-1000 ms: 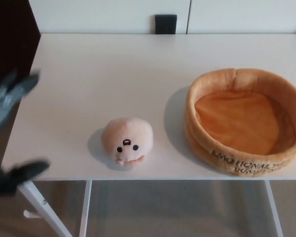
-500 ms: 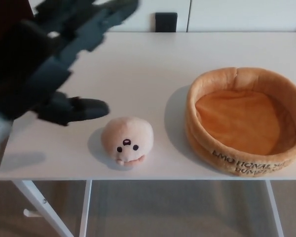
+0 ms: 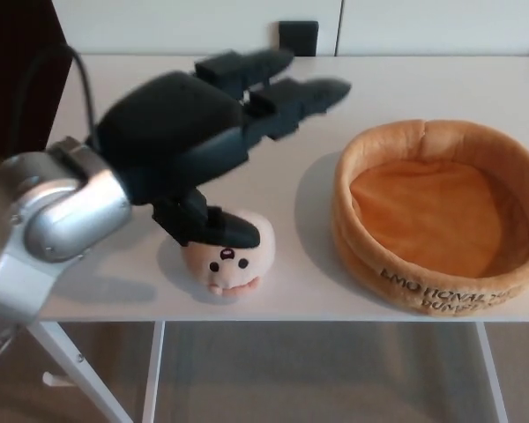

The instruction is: The robot walks towards a table in front, picks a dumpling toy with left hand and puts it in an orange round plate

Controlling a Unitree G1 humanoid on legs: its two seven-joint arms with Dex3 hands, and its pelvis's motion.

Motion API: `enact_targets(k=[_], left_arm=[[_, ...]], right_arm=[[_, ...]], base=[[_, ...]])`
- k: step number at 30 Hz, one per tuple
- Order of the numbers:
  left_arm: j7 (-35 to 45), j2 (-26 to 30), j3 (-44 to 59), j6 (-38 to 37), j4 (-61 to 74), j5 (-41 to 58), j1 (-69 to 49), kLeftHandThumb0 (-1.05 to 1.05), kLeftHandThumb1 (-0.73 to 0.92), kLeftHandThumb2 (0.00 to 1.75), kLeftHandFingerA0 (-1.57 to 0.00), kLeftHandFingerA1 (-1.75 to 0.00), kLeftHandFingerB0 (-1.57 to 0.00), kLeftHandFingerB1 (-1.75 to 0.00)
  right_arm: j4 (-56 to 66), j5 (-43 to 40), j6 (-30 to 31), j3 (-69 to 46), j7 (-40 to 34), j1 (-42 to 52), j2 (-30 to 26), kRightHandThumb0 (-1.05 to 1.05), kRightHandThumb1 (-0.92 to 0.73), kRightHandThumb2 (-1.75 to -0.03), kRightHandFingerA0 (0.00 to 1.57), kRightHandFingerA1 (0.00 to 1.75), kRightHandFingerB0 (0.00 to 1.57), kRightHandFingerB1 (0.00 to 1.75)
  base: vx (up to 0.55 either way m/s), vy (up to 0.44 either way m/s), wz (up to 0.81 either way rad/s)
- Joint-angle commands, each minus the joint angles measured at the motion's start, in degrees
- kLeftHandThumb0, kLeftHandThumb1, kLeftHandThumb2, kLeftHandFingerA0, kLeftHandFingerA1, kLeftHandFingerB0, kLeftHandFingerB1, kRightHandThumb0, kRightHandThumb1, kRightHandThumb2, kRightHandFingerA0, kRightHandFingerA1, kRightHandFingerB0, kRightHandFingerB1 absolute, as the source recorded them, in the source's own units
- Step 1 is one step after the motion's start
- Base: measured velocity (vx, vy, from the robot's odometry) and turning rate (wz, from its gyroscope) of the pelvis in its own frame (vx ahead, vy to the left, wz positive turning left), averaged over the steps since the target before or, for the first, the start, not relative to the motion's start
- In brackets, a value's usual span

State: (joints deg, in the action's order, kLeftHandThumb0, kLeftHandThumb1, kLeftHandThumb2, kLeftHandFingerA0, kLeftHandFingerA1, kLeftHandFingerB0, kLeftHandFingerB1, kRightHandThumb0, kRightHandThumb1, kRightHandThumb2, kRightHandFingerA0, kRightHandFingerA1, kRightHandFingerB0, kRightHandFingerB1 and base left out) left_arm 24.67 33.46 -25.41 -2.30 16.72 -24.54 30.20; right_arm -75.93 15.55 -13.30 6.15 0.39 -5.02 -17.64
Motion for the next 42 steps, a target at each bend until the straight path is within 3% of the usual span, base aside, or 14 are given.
enact_targets(k=[1,2,5,6,17,18,22,23,24,29,30,32,33,42], left_arm=[[26.6,-0.4,-10.2,25.5,-5.4,-9.7,6.9,-0.68,0.43,0.83,0.00,0.00,0.00,-0.06],[28.2,-0.3,-10.6,26.7,-5.8,-9.4,7.9,-0.67,0.42,0.83,0.00,-0.03,0.00,-0.07],[31.3,-0.2,-11.7,29.2,-6.7,-9.4,10.6,-0.67,0.40,0.84,0.00,-0.06,0.00,-0.09],[31.7,-0.5,-12.1,29.5,-7.3,-9.7,11.4,-0.68,0.42,0.84,0.00,-0.05,0.00,-0.06],[26.2,-5.0,-14.4,29.4,-19.9,-14.1,18.9,-0.74,0.42,0.87,0.00,0.00,0.00,-0.03],[25.3,-5.0,-14.3,29.0,-20.1,-14.2,18.6,-0.95,0.42,0.64,0.00,0.00,0.00,-0.02],[22.9,-5.4,-13.7,27.9,-20.6,-14.1,16.7,-0.61,0.41,0.79,0.00,0.00,0.00,-0.12],[23.1,-5.3,-14.4,26.8,-20.5,-14.3,15.6,-0.55,0.32,0.57,0.00,0.00,0.00,-0.06],[24.6,-5.2,-14.9,26.4,-20.7,-14.0,15.5,-0.51,0.33,0.57,0.00,0.00,0.00,-0.02],[29.3,-5.6,-16.7,27.4,-22.0,-13.9,15.9,-0.52,0.35,0.51,0.00,0.00,0.00,0.00],[31.4,-6.0,-18.0,28.6,-22.4,-14.7,16.2,-0.58,0.44,0.76,0.00,-0.01,0.00,-0.02],[33.0,-6.5,-18.5,30.5,-22.3,-15.0,16.0,-0.63,0.32,0.54,0.00,0.00,0.00,-0.03],[33.6,-6.7,-18.3,31.2,-22.0,-14.2,15.4,-0.51,0.40,0.79,0.00,-0.11,0.00,-0.06],[34.4,-7.8,-20.0,31.0,-21.9,-16.6,14.6,-0.67,0.45,0.85,0.00,0.00,0.00,0.00]], right_arm=[[-0.2,0.6,2.8,0.2,-1.7,-1.1,-0.6,-0.46,-0.64,-0.60,0.68,1.04,0.33,0.31],[-0.2,0.6,2.7,0.2,-1.7,-1.1,-0.6,-0.51,-0.44,-0.83,0.70,1.00,0.24,0.47],[-0.4,0.6,3.3,0.3,-1.9,-1.3,-0.5,-0.51,-0.44,-0.83,0.75,0.97,0.25,0.47],[-0.3,0.5,3.2,0.1,-1.9,-1.2,-0.6,-0.48,-0.62,-0.58,0.67,1.14,0.36,0.31],[-0.3,0.8,3.2,0.6,-1.3,-1.1,-0.6,-0.54,-0.43,-0.83,0.69,1.01,0.25,0.47],[-0.3,0.7,3.1,0.5,-1.3,-1.1,-0.6,-0.56,-0.43,-0.81,0.72,1.01,0.26,0.46],[-0.3,0.9,3.3,0.8,-1.2,-1.3,-0.6,-0.51,-0.61,-0.58,0.66,1.18,0.35,0.31],[-0.3,0.6,3.4,0.6,-0.9,-1.2,-0.7,-0.56,-0.42,-0.80,0.71,1.01,0.26,0.46],[-0.3,0.7,3.4,0.7,-0.8,-1.2,-0.8,-0.48,-0.59,-0.58,0.66,1.12,0.34,0.32],[-0.3,0.5,3.6,0.6,-0.5,-1.4,-0.7,-0.48,-0.58,-0.58,0.67,1.14,0.34,0.32],[-0.2,0.5,3.4,0.6,-0.3,-1.3,-0.8,-0.47,-0.57,-0.58,0.70,1.22,0.33,0.32],[-0.2,0.5,3.3,0.6,-0.1,-1.3,-0.8,-0.46,-0.56,-0.58,0.70,1.25,0.33,0.32],[-0.2,0.5,3.4,0.7,-0.1,-1.3,-0.8,-0.44,-0.56,-0.57,0.71,1.21,0.33,0.31],[-0.2,0.0,3.6,0.2,0.8,-1.8,-0.6,-0.47,-0.46,-0.72,0.76,1.06,0.26,0.41]], base=[[0.00,0.000,0.00],[0.00,0.000,0.00],[0.00,0.000,0.00],[0.00,0.000,0.00],[0.00,0.000,0.00],[0.00,0.000,0.00],[0.00,0.000,0.00],[0.00,0.000,0.00],[0.00,0.000,0.00],[0.00,0.000,0.00],[0.00,0.000,0.00],[0.00,0.000,0.00],[0.00,0.000,0.00],[0.00,0.000,0.00]])
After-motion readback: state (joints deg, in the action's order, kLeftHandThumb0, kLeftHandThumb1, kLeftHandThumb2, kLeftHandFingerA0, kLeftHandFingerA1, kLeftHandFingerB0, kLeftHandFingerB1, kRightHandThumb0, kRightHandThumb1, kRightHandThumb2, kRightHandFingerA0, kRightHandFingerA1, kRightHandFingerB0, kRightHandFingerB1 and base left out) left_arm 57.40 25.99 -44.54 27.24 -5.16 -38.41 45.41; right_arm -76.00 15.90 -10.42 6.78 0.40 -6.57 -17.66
